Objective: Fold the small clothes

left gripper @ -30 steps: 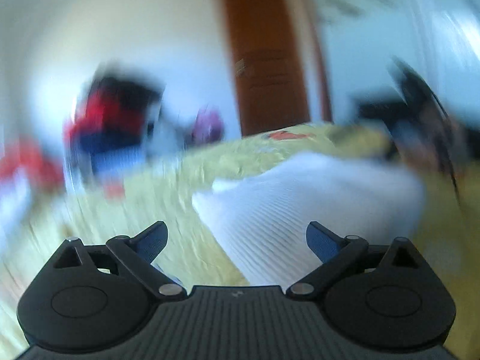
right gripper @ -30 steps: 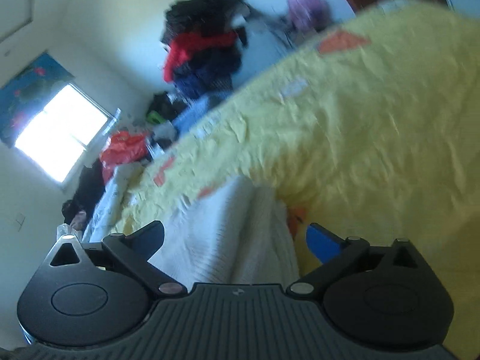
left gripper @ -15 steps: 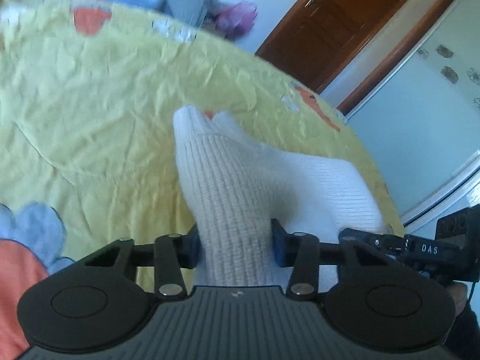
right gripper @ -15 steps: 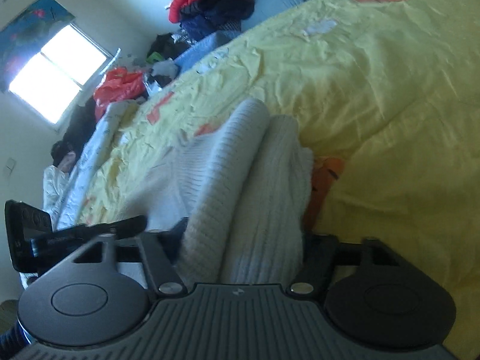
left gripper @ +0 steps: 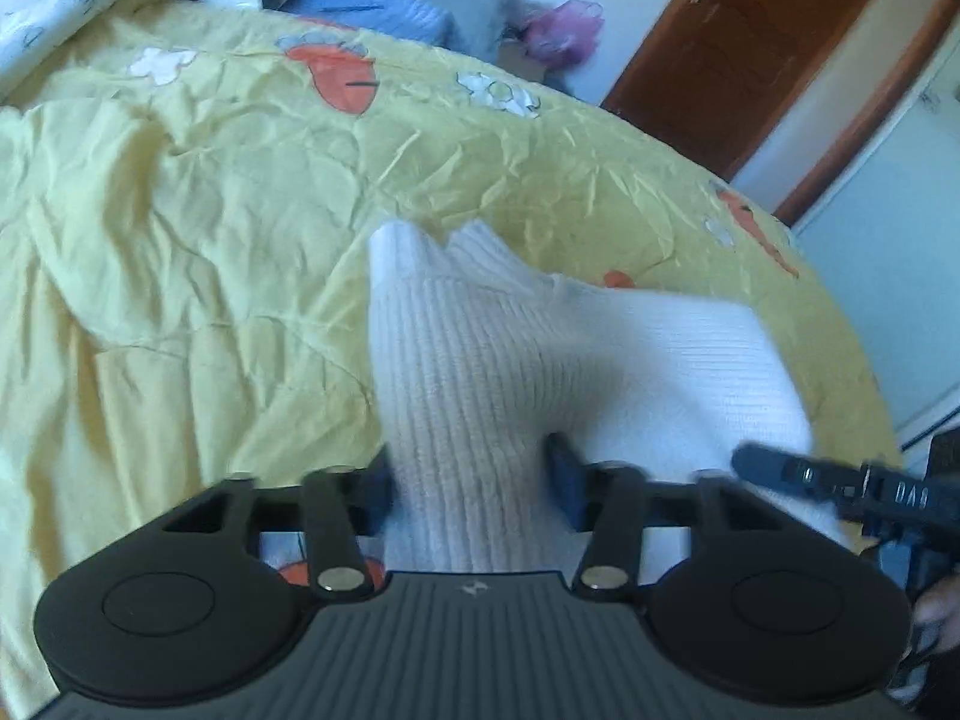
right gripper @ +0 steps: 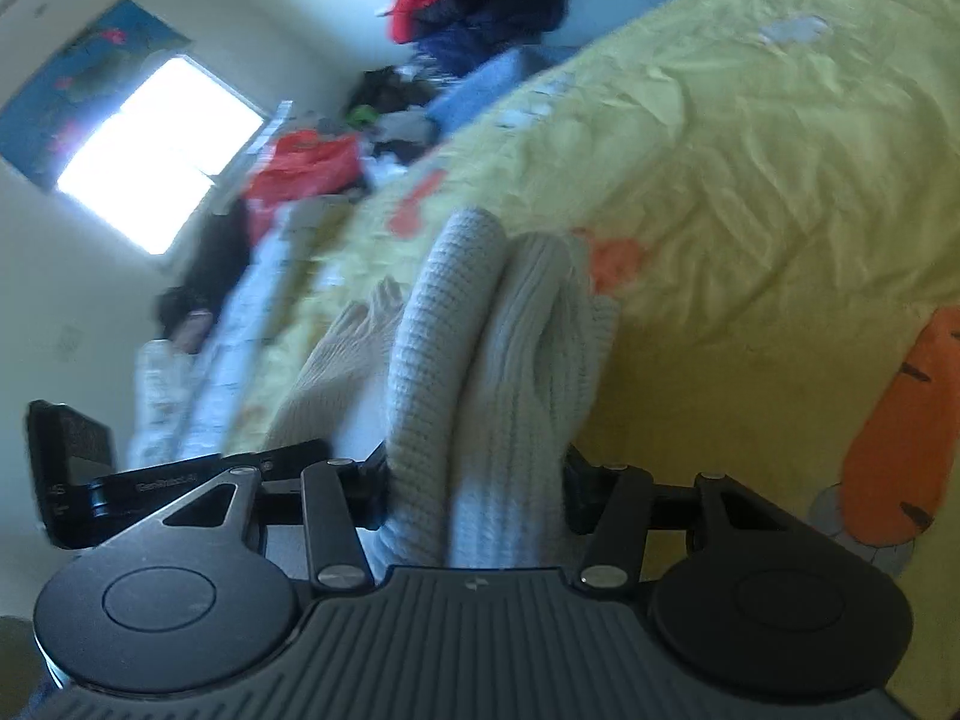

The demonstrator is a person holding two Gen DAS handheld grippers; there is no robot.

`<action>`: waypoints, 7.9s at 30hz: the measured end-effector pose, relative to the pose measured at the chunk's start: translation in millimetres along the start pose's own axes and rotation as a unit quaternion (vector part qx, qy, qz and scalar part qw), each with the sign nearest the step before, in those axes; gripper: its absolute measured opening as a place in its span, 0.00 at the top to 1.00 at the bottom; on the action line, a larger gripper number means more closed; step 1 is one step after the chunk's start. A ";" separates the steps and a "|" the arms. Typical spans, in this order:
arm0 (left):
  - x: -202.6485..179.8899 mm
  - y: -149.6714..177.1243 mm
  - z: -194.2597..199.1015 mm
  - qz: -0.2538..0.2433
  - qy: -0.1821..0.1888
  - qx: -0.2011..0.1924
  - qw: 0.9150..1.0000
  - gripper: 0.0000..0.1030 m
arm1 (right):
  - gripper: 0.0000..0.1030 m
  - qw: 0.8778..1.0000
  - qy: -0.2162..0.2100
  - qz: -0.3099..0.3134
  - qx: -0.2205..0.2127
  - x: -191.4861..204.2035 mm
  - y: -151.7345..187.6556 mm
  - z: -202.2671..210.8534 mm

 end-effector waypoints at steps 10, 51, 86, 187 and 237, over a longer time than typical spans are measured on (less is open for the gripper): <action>12.3 74.8 57.2 0.076 0.141 -0.036 0.986 0.16 | 0.01 0.998 -0.059 -0.019 -0.019 -1.3 45.9 63.9; -7.2 28.2 26.0 -0.024 0.008 -0.021 0.999 0.55 | 0.52 1.000 0.001 0.011 0.028 14.5 12.7 1.5; -73.5 68.5 27.5 -0.183 -0.162 -0.130 0.961 0.26 | 0.42 0.984 0.120 0.106 -0.075 54.4 8.8 -28.0; -18.0 208.8 62.4 -0.080 -0.180 -0.108 0.974 0.00 | 0.00 0.924 0.330 0.149 -0.123 30.8 224.3 56.8; -18.6 208.3 62.3 -0.081 -0.177 -0.106 0.975 0.00 | 0.00 0.924 0.330 0.149 -0.123 30.8 223.8 56.6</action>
Point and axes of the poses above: each gripper's, at about its wrist camera, not at the fingertips, and z roughly against the way its jaws point, x to its left, y to its underside, the point moved 10 cm from there along -z, roughly the way its jaws point, and after that the axes turned 8 degrees about x, right-handed, at the moved point
